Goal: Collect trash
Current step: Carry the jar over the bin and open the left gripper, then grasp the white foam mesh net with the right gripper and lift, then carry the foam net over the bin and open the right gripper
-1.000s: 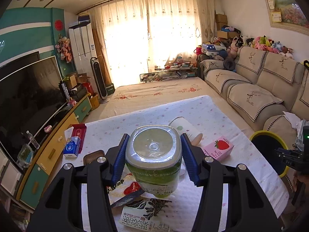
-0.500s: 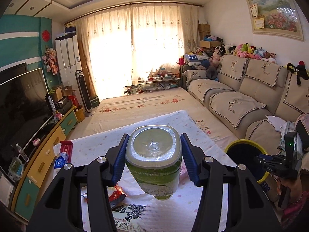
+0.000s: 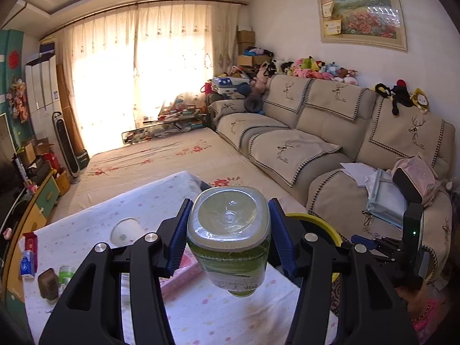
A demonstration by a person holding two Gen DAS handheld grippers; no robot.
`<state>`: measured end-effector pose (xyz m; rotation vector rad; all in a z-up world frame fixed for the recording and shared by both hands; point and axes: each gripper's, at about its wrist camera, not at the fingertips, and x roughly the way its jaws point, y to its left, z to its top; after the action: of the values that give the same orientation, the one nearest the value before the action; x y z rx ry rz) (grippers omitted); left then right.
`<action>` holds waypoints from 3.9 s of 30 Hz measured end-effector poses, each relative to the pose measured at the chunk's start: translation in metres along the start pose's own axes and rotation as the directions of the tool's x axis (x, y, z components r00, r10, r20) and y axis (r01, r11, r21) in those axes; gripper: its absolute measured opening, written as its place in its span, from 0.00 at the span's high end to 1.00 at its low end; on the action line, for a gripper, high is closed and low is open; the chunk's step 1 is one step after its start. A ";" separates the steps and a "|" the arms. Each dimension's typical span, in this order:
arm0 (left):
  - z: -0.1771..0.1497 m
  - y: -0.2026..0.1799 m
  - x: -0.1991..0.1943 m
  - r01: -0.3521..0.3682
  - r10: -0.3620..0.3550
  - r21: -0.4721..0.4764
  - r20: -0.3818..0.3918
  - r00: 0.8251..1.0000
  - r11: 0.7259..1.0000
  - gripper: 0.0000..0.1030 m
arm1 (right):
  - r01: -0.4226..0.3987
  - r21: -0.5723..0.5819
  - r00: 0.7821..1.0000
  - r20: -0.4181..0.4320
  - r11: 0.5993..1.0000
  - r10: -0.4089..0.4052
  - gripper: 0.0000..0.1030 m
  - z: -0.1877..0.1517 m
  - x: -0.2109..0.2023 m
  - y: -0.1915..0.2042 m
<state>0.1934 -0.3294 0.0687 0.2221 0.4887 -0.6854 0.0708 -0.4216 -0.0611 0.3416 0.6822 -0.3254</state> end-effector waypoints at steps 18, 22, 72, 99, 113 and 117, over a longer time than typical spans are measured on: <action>-0.042 -0.119 0.195 0.141 -0.123 0.044 -0.277 0.953 0.989 0.48 | 0.028 0.090 1.000 -0.008 0.996 -0.028 0.66 -0.014 -0.008 -0.057; -0.055 -0.124 0.195 0.139 -0.114 0.070 -0.286 0.951 0.988 0.48 | 0.027 0.094 1.000 -0.012 0.995 -0.026 0.65 -0.013 -0.005 -0.057; -0.241 0.195 -0.182 -0.451 0.421 -0.465 -0.173 0.890 0.762 0.17 | -0.499 -0.462 0.862 -0.353 0.733 0.364 0.41 -0.088 0.014 0.295; -0.246 0.185 -0.153 -0.439 0.389 -0.440 -0.204 0.898 0.783 0.16 | -0.390 -0.336 0.919 -0.200 0.857 0.340 0.75 -0.050 0.004 0.217; -0.241 0.180 -0.128 -0.432 0.366 -0.414 -0.232 0.901 0.801 0.16 | -0.077 -0.153 0.991 -0.119 0.985 0.059 0.73 -0.021 0.050 0.092; -0.237 0.175 -0.119 -0.423 0.354 -0.400 -0.238 0.905 0.813 0.16 | -0.013 -0.132 0.993 -0.114 0.991 -0.002 0.73 -0.018 0.062 0.076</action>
<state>0.1433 -0.0484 -0.0698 -0.0615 0.7100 -0.1380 0.1367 -0.3568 -0.1003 0.2365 0.8109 -0.2548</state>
